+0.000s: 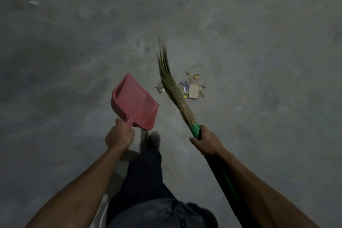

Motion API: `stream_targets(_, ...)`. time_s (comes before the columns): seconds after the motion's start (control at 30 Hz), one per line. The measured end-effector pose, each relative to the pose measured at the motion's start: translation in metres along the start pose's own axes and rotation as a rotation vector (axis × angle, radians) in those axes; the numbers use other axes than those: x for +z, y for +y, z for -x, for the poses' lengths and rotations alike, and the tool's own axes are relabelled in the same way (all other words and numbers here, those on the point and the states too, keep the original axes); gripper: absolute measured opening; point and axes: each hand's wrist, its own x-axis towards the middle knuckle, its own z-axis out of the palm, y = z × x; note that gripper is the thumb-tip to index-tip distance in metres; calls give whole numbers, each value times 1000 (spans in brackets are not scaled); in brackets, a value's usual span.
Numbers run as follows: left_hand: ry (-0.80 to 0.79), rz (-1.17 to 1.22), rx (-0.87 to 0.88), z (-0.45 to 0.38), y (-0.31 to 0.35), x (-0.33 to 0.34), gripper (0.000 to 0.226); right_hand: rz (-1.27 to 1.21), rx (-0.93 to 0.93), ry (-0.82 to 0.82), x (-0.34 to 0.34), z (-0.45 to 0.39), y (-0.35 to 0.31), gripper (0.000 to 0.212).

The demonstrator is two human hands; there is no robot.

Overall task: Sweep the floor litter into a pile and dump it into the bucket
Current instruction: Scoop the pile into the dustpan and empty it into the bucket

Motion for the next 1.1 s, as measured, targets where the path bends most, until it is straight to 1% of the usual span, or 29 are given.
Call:
stream_targets(0.17,-68,-151,52,-88,50,-23,41,32,29,-58,-26,-85,-39,34)
stream_targets(0.27,-89,-218,61,-135,69,-15,42,31,23,-103,-22,-136,-50,35)
stream_targets(0.43,-152,-291,27,-216,83,38,47,129,-24,-141,20,-232,-52,38)
stream_targets(0.6,-158,-291,10,-283,68,108,43,148,8,-233,84,-322,-41,43)
stream_targets(0.7,-154,-285,29,-313,55,149,39,59,90,-275,105,-365,-24,39)
stream_targets(0.83,-183,-264,42,-337,52,185,34,-171,286,-230,110,-406,12,40)
stream_targets(0.93,-191,-269,62,-344,58,199,31,-340,410,-184,99,-416,40,38)
stream_targets(1.03,-205,-265,78,-345,71,201,32,-396,444,-146,77,-408,59,35)
stream_targets(1.1,-225,-264,89,-345,83,198,30,-373,400,-136,60,-395,62,32)
